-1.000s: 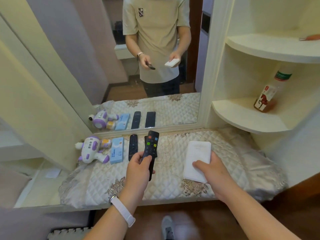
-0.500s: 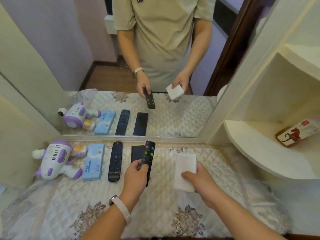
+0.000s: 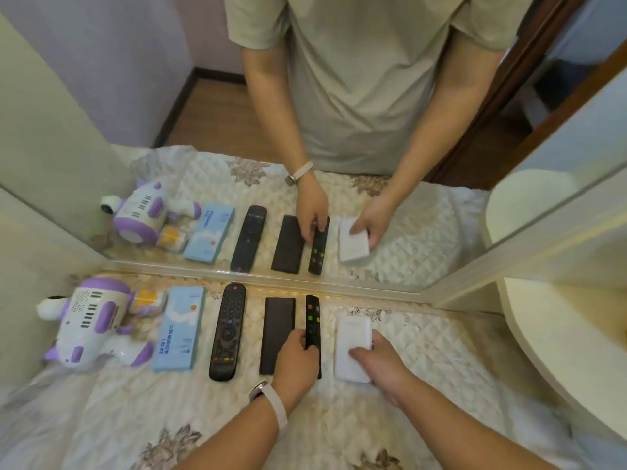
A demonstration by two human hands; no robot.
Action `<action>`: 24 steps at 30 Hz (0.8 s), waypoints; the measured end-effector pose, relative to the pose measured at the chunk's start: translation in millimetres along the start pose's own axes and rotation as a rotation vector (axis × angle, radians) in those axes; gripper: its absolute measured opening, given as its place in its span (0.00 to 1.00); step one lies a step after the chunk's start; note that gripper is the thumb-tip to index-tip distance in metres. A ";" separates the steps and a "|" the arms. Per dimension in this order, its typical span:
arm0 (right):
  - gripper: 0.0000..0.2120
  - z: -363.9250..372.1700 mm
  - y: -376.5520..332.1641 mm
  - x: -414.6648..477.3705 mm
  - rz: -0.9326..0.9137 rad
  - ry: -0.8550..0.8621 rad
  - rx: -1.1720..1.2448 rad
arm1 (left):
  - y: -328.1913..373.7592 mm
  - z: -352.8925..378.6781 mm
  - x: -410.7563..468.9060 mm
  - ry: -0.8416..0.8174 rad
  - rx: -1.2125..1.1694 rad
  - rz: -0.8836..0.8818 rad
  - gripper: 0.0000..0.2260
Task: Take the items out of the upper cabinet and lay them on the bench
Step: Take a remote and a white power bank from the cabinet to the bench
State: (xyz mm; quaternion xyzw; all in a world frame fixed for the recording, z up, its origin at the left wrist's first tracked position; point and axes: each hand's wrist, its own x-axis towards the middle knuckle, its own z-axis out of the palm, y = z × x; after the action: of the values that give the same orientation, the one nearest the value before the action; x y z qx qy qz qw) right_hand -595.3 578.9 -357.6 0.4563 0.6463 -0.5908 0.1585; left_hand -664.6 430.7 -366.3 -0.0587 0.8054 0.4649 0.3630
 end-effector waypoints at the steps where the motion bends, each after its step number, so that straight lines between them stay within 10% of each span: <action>1: 0.17 0.4 -0.9 4.5 0.007 -0.016 -0.016 | -1.5 2.1 3.3 -0.008 0.020 -0.004 0.08; 24: 0.24 -59.1 14.2 0.2 -0.434 -0.254 -0.969 | 5.6 19.8 -76.1 0.238 0.478 0.174 0.20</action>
State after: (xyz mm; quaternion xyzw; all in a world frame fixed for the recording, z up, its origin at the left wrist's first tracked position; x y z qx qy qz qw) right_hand -564.6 631.0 -351.6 0.1122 0.8996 -0.2948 0.3019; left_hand -601.0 431.0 -319.7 0.0435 0.9311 0.2811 0.2282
